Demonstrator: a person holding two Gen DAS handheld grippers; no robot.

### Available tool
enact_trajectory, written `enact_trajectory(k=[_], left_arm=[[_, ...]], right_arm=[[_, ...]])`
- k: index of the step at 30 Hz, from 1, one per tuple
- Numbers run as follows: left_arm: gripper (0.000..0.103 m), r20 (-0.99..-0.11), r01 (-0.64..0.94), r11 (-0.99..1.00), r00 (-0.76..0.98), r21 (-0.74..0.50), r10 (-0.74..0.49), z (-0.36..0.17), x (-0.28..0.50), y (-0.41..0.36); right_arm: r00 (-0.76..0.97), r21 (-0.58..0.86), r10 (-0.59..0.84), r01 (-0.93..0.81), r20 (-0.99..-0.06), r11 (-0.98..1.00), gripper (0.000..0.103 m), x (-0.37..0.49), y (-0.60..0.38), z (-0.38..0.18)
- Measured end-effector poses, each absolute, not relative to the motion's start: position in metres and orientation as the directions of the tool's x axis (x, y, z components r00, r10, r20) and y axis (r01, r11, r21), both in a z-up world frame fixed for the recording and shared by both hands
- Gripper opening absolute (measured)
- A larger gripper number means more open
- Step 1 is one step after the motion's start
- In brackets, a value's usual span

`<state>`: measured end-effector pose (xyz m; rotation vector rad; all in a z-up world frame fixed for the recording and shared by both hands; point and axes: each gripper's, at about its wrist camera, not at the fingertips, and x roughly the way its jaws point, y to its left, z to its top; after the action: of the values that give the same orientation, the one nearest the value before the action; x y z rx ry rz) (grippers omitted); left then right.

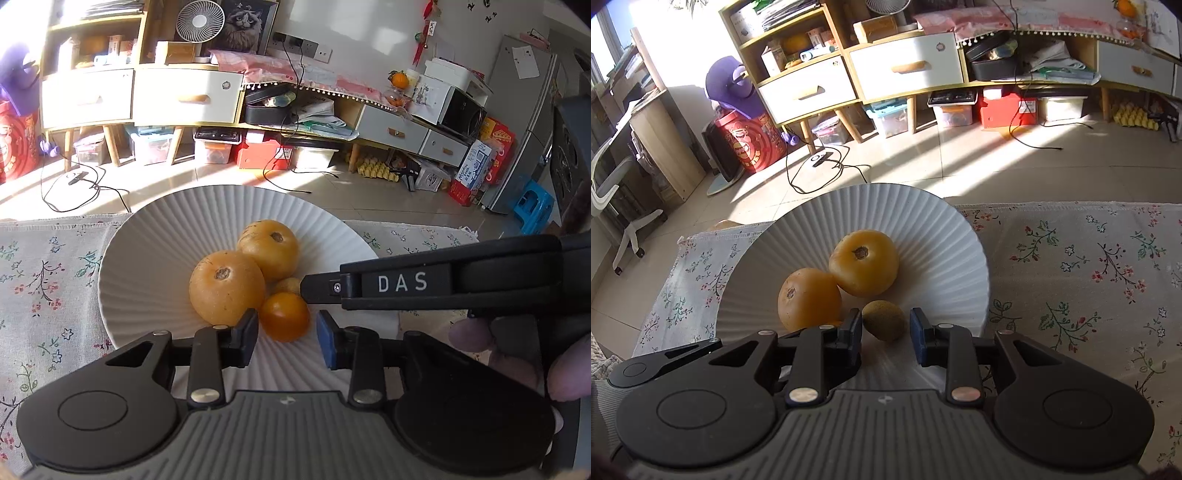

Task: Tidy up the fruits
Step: 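Carry the tangerine into the bowl with left tool while right tool drops the brown fruit, then withdraw both open tools from the bowl back toward the fruit pile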

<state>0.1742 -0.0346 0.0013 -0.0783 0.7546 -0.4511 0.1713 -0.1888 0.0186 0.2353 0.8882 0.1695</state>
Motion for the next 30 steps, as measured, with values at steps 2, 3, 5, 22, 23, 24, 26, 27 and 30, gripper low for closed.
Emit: enact_trajectory(k=[2,3,5,22,23,24,26,27,30], left_arm=[[0.031,-0.645,0.368,0.901,0.636,-0.229,-0.423,0.002,0.174,-0.034],[0.034,-0.644,0.368,0.901,0.637,-0.228,-0.423,0.003,0.173,-0.033],[0.038,-0.643,0.368,0.901,0.639,-0.228,-0.423,0.004,0.170,-0.032],[0.078,-0.631,0.393,0.896,0.647,-0.207,-0.429,0.024,0.138,-0.027],[0.080,-0.633,0.392,0.896,0.645,-0.208,-0.428,0.025,0.137,-0.026],[0.083,-0.635,0.390,0.897,0.644,-0.207,-0.427,0.025,0.136,-0.025],[0.084,-0.633,0.391,0.899,0.649,-0.198,-0.422,0.027,0.130,-0.024],[0.085,-0.634,0.394,0.898,0.648,-0.194,-0.421,0.028,0.128,-0.023],[0.089,-0.636,0.396,0.900,0.650,-0.183,-0.416,0.030,0.120,-0.019]], right_arm=[[0.627,0.277,0.246,-0.050,-0.739,0.960,0.031,0.170,-0.190,0.021],[0.629,0.278,0.247,-0.051,-0.737,0.959,0.032,0.169,-0.190,0.022],[0.634,0.278,0.249,-0.056,-0.732,0.959,0.033,0.167,-0.190,0.025],[0.675,0.249,0.241,-0.086,-0.697,0.965,0.068,0.135,-0.187,0.050],[0.676,0.249,0.241,-0.087,-0.696,0.964,0.069,0.133,-0.188,0.051],[0.677,0.249,0.241,-0.087,-0.695,0.965,0.070,0.132,-0.188,0.051],[0.679,0.251,0.243,-0.088,-0.693,0.964,0.072,0.128,-0.188,0.053],[0.679,0.254,0.246,-0.090,-0.691,0.963,0.072,0.125,-0.188,0.054],[0.681,0.257,0.247,-0.089,-0.690,0.962,0.074,0.119,-0.189,0.056]])
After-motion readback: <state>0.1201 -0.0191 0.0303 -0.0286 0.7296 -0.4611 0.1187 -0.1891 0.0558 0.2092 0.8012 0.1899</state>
